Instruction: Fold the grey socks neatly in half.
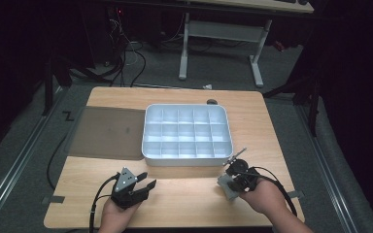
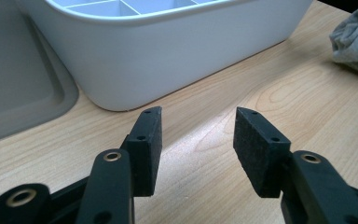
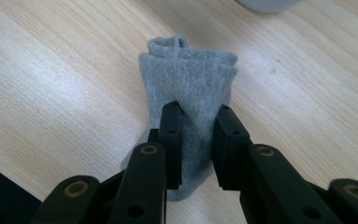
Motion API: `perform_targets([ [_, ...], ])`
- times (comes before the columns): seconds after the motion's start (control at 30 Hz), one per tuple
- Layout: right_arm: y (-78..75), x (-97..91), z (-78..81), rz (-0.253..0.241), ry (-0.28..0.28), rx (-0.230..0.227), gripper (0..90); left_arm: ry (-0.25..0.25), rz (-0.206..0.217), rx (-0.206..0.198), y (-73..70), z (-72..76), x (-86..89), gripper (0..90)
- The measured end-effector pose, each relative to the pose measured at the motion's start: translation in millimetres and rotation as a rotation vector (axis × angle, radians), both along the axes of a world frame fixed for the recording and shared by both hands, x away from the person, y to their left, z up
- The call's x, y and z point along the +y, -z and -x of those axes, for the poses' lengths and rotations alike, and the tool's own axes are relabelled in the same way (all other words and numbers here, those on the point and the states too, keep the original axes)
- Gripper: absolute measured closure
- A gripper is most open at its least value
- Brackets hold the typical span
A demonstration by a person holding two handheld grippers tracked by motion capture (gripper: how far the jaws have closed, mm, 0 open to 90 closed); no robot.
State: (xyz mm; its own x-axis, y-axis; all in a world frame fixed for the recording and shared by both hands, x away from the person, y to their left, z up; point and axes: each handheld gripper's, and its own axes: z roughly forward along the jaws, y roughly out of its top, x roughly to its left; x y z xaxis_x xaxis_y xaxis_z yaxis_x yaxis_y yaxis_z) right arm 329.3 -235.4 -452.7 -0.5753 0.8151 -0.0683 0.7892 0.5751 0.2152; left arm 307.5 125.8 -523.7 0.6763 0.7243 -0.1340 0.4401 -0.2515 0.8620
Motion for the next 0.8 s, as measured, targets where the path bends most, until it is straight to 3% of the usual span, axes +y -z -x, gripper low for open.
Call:
perform_targets([
  [0.1,-6.5,-3.1,0.2,-0.008,-0.003,-0.011,77.1,0.004,0.006,0.001,0.5,0.1,0.7,52.5],
  [0.13,-9.4,-1.8,2.2,-0.006,0.037,0.001,77.2,0.004,0.008,-0.001,0.5,-0.1,0.6,52.5],
  [0.2,-13.6,-4.6,-0.2,-0.007,0.003,-0.013,77.3,0.005,0.011,-0.004,0.2,-0.3,0.6,52.5],
  [0.57,-50.2,-5.9,-7.2,-0.026,0.006,-0.066,77.5,0.008,0.016,-0.005,-2.6,0.8,1.4,52.3],
  [0.8,-62.5,-5.7,-13.7,-0.024,0.002,-0.075,77.5,0.007,0.013,-0.014,-3.7,2.0,0.8,51.8],
])
